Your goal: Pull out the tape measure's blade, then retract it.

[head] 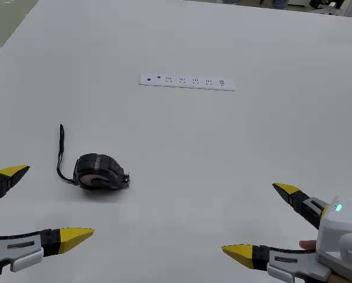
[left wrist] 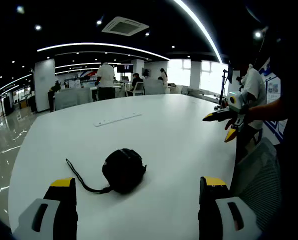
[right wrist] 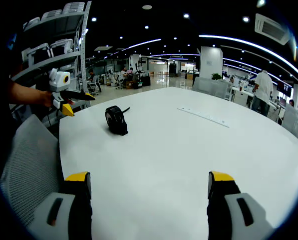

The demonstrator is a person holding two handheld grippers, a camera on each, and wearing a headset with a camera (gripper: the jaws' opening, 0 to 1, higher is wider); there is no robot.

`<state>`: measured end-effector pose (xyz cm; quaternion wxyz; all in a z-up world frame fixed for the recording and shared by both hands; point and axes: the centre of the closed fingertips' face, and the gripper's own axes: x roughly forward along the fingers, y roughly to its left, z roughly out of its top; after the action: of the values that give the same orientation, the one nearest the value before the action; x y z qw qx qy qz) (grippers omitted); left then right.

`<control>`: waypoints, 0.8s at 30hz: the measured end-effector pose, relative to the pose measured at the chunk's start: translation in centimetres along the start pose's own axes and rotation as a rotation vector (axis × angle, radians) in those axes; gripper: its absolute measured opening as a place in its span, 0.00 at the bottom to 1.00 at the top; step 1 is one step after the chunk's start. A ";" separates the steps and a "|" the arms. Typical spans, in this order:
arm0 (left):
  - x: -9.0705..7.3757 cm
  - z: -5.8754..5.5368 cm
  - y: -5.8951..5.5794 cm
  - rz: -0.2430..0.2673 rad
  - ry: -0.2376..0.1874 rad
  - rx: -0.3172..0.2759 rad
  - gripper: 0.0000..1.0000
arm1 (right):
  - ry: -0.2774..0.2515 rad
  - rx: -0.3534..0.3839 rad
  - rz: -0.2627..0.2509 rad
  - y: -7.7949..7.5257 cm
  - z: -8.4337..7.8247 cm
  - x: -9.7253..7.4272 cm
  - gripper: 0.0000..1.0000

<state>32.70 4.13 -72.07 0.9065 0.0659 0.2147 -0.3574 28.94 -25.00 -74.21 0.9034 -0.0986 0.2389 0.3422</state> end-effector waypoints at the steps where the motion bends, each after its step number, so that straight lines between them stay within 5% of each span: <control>1: 0.0 0.0 0.0 0.000 0.001 0.002 1.00 | 0.000 -0.001 -0.001 0.0 0.0 0.0 1.00; 24: 0.0 0.2 0.2 0.002 0.004 0.016 1.00 | -0.003 -0.006 0.011 0.2 0.2 0.2 1.00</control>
<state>32.91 4.26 -71.92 0.9059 0.0742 0.2133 -0.3582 28.99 -24.66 -74.08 0.9016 -0.0994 0.2370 0.3480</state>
